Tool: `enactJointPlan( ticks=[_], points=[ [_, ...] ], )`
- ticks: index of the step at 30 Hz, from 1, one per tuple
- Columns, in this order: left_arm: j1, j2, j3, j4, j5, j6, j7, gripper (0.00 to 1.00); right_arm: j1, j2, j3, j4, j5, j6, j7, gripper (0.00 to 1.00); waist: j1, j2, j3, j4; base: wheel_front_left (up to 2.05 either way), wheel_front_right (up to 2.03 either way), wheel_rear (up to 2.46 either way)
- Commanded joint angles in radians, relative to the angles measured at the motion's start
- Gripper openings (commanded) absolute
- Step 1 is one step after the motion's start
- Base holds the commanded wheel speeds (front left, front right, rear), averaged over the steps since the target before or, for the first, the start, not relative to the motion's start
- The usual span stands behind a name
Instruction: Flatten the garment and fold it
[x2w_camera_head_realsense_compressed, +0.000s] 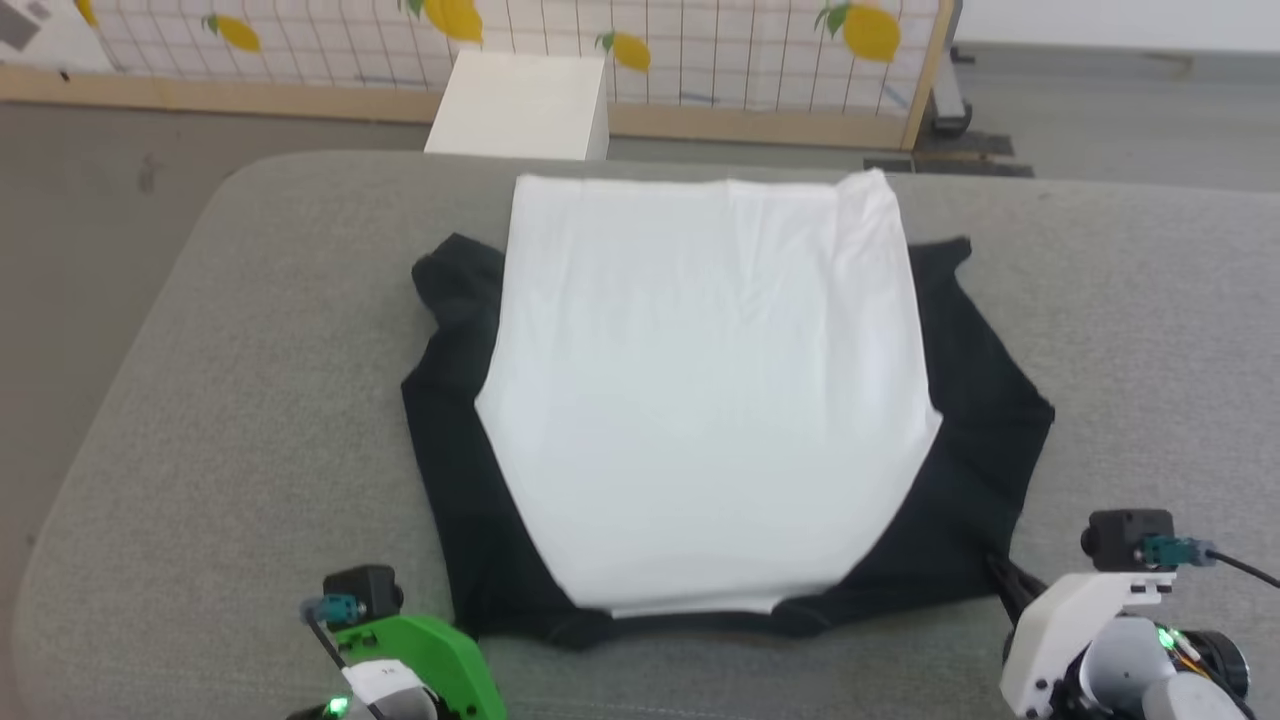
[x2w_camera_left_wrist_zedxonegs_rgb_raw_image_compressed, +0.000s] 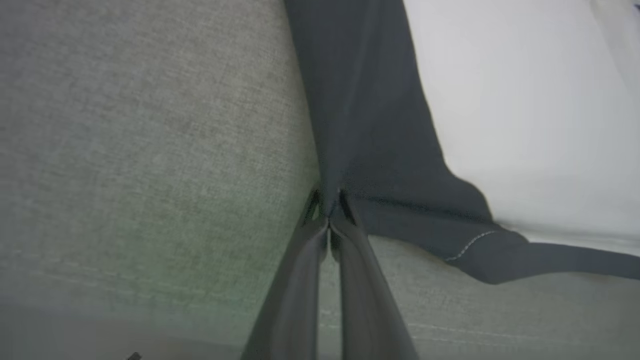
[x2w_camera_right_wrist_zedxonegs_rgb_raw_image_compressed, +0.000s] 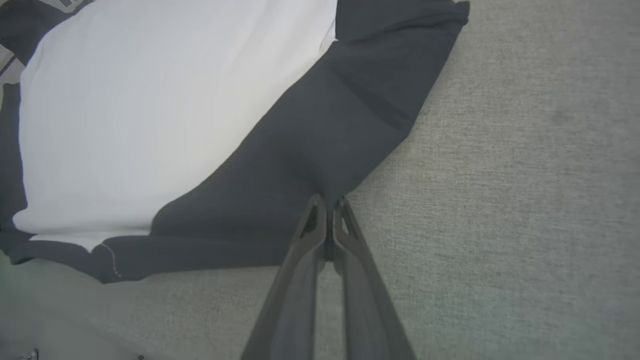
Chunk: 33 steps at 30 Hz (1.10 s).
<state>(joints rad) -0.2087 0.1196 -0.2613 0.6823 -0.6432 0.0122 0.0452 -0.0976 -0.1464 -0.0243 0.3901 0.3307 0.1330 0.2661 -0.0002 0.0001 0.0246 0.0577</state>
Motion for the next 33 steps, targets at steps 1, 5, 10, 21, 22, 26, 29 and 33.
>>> enactJointPlan(
  ticks=[1, 5, 10, 21, 22, 26, 29, 33],
  points=[
    [0.028, 0.033, -0.004, -0.014, 0.015, 0.032, 0.033, 0.00, 0.024, -0.010, -0.015, -0.028, -0.025, -0.002, 0.033, 0.00, 0.0002, -0.0001, -0.011, -0.013, 0.00, 0.00, 0.00],
    [0.064, 0.055, -0.034, -0.077, 0.034, 0.073, 0.129, 0.00, 0.059, 0.006, -0.021, -0.098, -0.068, -0.002, 0.131, 0.00, 0.0002, -0.0001, -0.004, -0.024, 0.00, 0.00, 0.00],
    [0.094, 0.066, -0.049, -0.125, 0.032, 0.109, 0.212, 0.00, 0.076, 0.027, -0.005, -0.106, -0.105, -0.002, 0.251, 0.00, 0.0002, -0.0001, 0.001, -0.033, 0.00, 0.00, 0.00],
    [0.108, 0.085, -0.001, -0.277, -0.020, 0.159, 0.278, 1.00, 0.072, 0.037, -0.029, -0.183, -0.096, -0.002, 0.238, 1.00, 0.0002, -0.0001, 0.000, -0.032, 0.00, 0.00, 0.00],
    [0.109, 0.096, 0.007, -0.299, -0.021, 0.166, 0.284, 1.00, 0.071, 0.035, -0.037, -0.198, -0.090, -0.002, 0.236, 1.00, 0.0002, -0.0001, -0.001, -0.032, 0.00, 0.00, 0.00],
    [0.115, 0.136, 0.037, -0.410, -0.020, 0.203, 0.304, 1.00, 0.066, 0.019, -0.083, -0.263, -0.064, -0.002, 0.253, 1.00, 0.0002, -0.0001, -0.006, -0.030, 0.00, 0.00, 0.00],
    [0.107, 0.164, 0.075, -0.502, -0.004, 0.235, 0.272, 1.00, 0.041, 0.006, -0.140, -0.312, -0.058, -0.002, 0.265, 1.00, 0.0002, -0.0001, 0.002, -0.028, 0.00, 0.00, 0.00],
    [0.067, 0.175, 0.140, -0.621, 0.045, 0.245, 0.078, 1.00, -0.054, -0.020, -0.205, -0.350, -0.085, -0.002, 0.265, 1.00, 0.0002, -0.0001, 0.051, -0.026, 0.00, 0.00, 0.00]
  ],
)
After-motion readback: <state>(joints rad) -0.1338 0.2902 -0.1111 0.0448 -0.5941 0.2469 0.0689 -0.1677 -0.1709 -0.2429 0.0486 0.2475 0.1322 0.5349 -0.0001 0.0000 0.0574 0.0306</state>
